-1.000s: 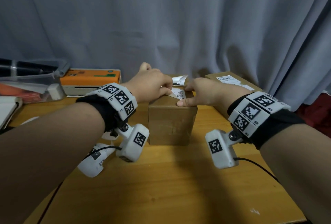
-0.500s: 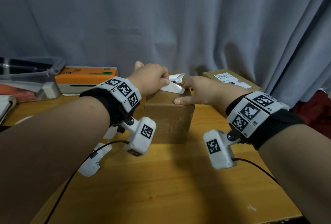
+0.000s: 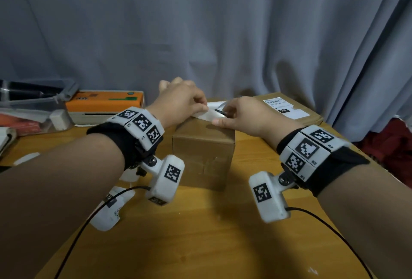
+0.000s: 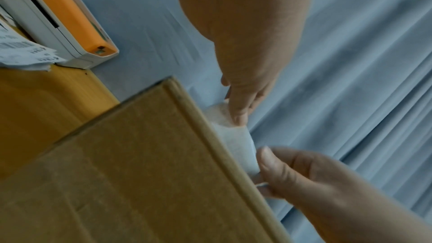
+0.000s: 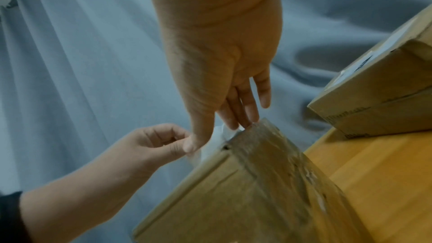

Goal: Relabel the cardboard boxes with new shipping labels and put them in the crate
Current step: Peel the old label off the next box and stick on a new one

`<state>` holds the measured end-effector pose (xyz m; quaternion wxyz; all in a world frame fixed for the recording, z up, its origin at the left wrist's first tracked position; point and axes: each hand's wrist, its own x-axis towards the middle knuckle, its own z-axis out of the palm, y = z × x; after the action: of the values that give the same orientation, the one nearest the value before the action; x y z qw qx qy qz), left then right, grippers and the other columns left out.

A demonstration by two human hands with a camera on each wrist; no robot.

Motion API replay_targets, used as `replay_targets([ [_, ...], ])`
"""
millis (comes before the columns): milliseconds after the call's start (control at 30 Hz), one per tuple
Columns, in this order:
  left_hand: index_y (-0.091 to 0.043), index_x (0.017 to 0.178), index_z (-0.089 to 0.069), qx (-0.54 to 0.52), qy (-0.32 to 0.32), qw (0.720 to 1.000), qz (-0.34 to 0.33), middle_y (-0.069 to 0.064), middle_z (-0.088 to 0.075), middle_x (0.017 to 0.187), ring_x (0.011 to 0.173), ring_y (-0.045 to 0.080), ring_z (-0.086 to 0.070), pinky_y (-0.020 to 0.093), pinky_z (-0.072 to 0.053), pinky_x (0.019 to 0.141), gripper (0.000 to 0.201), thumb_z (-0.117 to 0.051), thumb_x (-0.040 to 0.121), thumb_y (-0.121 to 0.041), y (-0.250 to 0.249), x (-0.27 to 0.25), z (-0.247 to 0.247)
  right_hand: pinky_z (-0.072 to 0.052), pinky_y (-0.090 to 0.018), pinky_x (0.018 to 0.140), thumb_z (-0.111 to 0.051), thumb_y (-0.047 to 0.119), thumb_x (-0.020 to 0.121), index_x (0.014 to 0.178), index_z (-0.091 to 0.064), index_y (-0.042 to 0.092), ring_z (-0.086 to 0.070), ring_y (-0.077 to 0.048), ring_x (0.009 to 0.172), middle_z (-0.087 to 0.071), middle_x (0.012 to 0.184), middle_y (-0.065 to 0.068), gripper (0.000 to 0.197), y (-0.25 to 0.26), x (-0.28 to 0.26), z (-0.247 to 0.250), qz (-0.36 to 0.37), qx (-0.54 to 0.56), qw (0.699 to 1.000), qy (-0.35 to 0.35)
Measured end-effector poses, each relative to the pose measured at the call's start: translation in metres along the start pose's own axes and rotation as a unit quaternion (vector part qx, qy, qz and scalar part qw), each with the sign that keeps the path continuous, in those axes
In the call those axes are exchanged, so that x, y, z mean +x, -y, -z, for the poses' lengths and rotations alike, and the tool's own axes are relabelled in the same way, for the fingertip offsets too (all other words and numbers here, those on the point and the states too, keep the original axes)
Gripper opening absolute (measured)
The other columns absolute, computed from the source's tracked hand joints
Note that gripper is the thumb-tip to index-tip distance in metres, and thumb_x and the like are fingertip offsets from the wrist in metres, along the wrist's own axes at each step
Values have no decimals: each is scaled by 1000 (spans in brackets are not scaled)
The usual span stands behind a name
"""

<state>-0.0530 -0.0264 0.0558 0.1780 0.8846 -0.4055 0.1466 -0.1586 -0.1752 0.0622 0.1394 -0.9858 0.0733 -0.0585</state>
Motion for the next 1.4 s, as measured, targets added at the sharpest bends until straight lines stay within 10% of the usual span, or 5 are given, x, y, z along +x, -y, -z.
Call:
replay_targets([
  [233, -22, 74, -49, -59, 33, 995, 73, -7, -51, 74, 78, 18, -52, 29, -35, 64, 30, -72, 77, -42, 1, -11, 10, -41, -27, 62, -71, 36, 79, 72, -65, 20, -55, -16, 73, -57, 67, 3, 18, 13, 22, 3, 4, -15, 1000, -7],
  [433, -7, 89, -63, 43, 143, 984, 100, 9, -62, 81, 80, 27, -57, 32, -38, 61, 55, -54, 83, -61, -6, -26, 11, -38, -27, 64, -71, 31, 78, 69, -62, 21, -56, -18, 77, -60, 75, 1, 17, 16, 27, 3, -13, -30, 999, -17],
  [733, -15, 145, -30, 12, 269, 955, 127, 7, -42, 146, 130, 26, -43, 35, -33, 106, 60, -37, 96, -49, -5, -25, 7, -44, -29, 67, -72, 37, 78, 75, -70, 15, -60, -19, 79, -67, 79, -1, 22, 21, 22, 7, -47, -31, 998, 0],
  [1067, -10, 122, -54, 84, 238, 962, 107, 10, -58, 125, 114, 28, -53, 37, -38, 94, 53, -39, 94, -52, -17, -13, -5, -41, -29, 67, -71, 45, 75, 94, -69, 12, -62, -25, 88, -68, 90, -5, 38, 20, 32, -1, -84, -73, 992, -56],
  [1400, -25, 152, -1, 94, 306, 935, 152, 15, -4, 159, 146, 34, -5, 45, -7, 117, 85, -23, 85, -73, 6, -4, -8, -50, -35, 75, -71, 38, 77, 71, -67, 14, -61, -24, 80, -60, 66, 1, 24, 12, 42, -7, -81, 27, 993, -77],
])
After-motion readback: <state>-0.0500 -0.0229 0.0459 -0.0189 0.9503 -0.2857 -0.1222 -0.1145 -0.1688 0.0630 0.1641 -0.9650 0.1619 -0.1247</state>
